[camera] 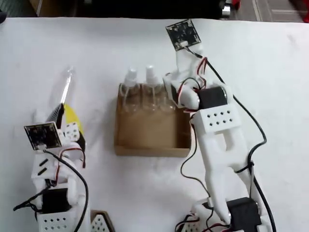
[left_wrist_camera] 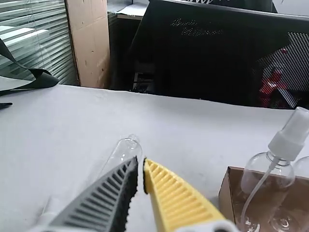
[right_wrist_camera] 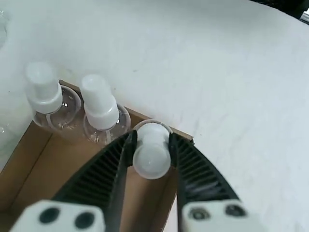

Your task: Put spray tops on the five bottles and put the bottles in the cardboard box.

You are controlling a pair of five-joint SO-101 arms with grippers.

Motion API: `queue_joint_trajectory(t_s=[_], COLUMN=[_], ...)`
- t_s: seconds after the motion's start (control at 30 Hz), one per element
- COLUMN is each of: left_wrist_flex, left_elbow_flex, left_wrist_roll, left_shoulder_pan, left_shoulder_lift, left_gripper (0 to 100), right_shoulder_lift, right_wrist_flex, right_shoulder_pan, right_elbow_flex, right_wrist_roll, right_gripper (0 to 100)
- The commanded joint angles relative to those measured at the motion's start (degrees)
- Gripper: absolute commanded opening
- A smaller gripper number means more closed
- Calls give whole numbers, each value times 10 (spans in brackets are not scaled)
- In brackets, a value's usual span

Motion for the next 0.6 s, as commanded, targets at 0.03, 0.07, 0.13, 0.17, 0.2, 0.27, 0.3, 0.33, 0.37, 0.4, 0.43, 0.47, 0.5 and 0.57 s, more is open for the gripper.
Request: queue_joint_trajectory(t_s=[0.03,0.07,0.13,0.17,0.2,0.27,0.3,0.33,0.37,0.4,0.43,0.47,0.5,0.57], left_wrist_flex=[-18,-18,-18,-18,-18,-18,-18,-18,-18,-18,-18,-18,-18,-18], left_elbow_flex=[1,1,2,2,2,2,2,2,2,2,2,2,2,2], left_wrist_roll=[-5,-5,-5,-5,-5,-5,-5,-5,-5,-5,-5,-5,-5,-5], left_shoulder_pan=[8,8,8,8,8,8,8,8,8,8,8,8,8,8], left_shoulder_lift=[-8,-8,-8,-8,-8,-8,-8,-8,-8,-8,-8,-8,-8,-8], left_gripper=[27,27,27,27,27,27,27,27,27,27,27,27,27,27], right_shoulder_lift=[7,15,34,44,53,65,69,71,71,71,71,71,71,71], right_wrist_flex=[1,1,-1,-1,-1,0,0,0,0,0,0,0,0,0], right_shoulder_pan=[0,0,0,0,0,0,0,0,0,0,0,0,0,0], right_elbow_flex=[0,-2,-6,-11,-16,-23,-25,-27,-28,-29,-29,-29,-29,-29], right_wrist_roll=[-3,-3,-4,-4,-4,-4,-4,-4,-4,-4,-4,-4,-4,-4], right_gripper=[34,34,34,34,34,38,39,39,39,40,50,70,98,167])
